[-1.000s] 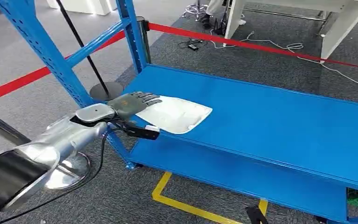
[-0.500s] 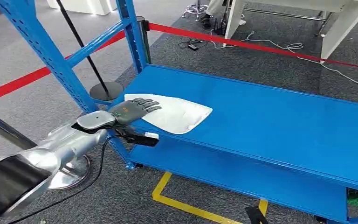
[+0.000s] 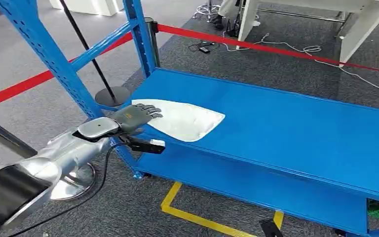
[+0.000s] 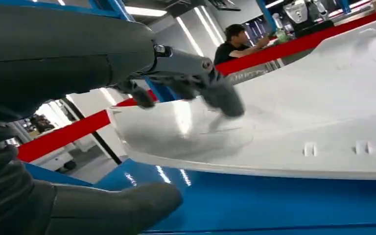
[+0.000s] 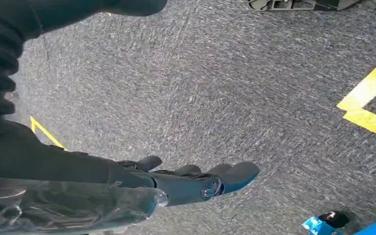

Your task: Take the parts from the cabinet and place them on the table.

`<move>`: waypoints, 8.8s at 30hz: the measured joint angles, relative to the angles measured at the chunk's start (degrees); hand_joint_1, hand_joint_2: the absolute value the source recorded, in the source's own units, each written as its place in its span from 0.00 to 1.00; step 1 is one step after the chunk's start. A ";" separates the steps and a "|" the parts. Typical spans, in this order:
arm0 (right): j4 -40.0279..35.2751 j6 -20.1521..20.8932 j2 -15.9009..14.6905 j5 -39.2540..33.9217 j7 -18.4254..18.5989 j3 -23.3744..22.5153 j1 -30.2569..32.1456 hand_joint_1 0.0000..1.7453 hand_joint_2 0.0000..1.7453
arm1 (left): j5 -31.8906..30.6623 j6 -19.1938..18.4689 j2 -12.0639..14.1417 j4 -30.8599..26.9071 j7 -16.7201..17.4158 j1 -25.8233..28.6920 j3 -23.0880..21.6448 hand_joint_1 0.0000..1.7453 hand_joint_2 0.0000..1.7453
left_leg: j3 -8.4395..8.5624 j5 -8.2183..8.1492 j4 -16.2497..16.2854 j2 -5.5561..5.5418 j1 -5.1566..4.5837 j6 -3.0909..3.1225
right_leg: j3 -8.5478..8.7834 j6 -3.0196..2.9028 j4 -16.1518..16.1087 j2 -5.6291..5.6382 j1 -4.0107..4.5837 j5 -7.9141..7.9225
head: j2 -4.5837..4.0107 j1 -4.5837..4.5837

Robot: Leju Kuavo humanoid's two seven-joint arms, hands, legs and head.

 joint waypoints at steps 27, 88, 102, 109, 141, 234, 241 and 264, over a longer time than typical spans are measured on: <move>0.00 0.22 0.00 -0.20 -0.35 -0.28 0.00 0.00 1.00 | -0.11 -0.07 0.28 0.02 0.00 0.28 0.07 0.00 1.00 | 0.00 0.00 0.00 0.00 0.00 0.00 | 0.00 0.00 0.00 -0.01 0.00 0.00 | 0.00 0.00; 0.00 0.66 0.02 0.17 -0.57 -0.81 -0.12 0.00 1.00 | -4.28 1.84 -1.33 0.07 -1.64 -0.65 -0.98 1.00 1.00 | 0.00 0.00 0.00 0.00 0.00 0.00 | -0.01 0.00 0.00 0.00 0.00 0.00 | 0.00 -0.02; 0.00 0.63 0.07 0.15 -0.59 -0.81 -0.12 0.00 1.00 | -2.99 -0.42 -1.44 0.07 -2.99 -0.09 0.07 0.97 1.00 | 0.00 0.00 0.00 0.00 0.00 0.00 | -0.01 0.00 0.00 -0.01 0.00 0.00 | 0.00 0.00; 0.00 0.63 0.07 0.15 -0.59 -0.81 -0.10 0.00 1.00 | -2.88 -0.63 -1.51 0.07 -3.30 -0.05 0.35 0.98 1.00 | 0.01 0.00 0.00 0.00 0.00 0.00 | 0.01 -0.01 0.00 0.00 0.00 0.01 | 0.00 0.00; 0.00 0.39 0.07 -0.07 -1.01 -1.03 -0.07 0.00 1.00 | -0.48 -0.83 -1.31 0.07 -2.29 1.46 3.43 0.93 1.00 | 0.01 0.01 0.00 0.00 0.00 -0.01 | 0.02 -0.02 0.00 0.00 0.00 0.02 | 0.00 0.00; 0.00 -2.30 0.39 -4.09 -2.47 -4.20 1.25 0.00 1.00 | 68.11 -10.71 -20.70 -44.85 -11.56 19.29 17.88 0.93 1.00 | -0.29 -0.02 0.00 0.00 -0.01 0.02 | -0.29 -0.01 -0.03 -0.03 -0.03 0.02 | 0.00 0.00; 0.00 -2.99 0.39 -5.16 -3.52 -4.89 1.70 0.00 1.00 | 73.65 -16.24 -20.79 -50.11 -12.48 23.98 12.96 0.93 1.00 | -0.32 -0.06 0.00 0.00 -0.01 0.05 | -0.31 0.00 -0.03 -0.02 -0.03 0.00 | 0.00 0.02; -0.02 -4.04 0.26 -8.28 -5.38 -7.98 3.01 0.00 1.00 | 76.13 -22.12 -15.39 -65.97 -16.59 37.28 7.65 0.93 1.00 | -0.38 -0.09 0.00 0.02 -0.01 0.08 | -0.36 0.02 -0.04 -0.03 -0.02 -0.02 | 0.00 0.02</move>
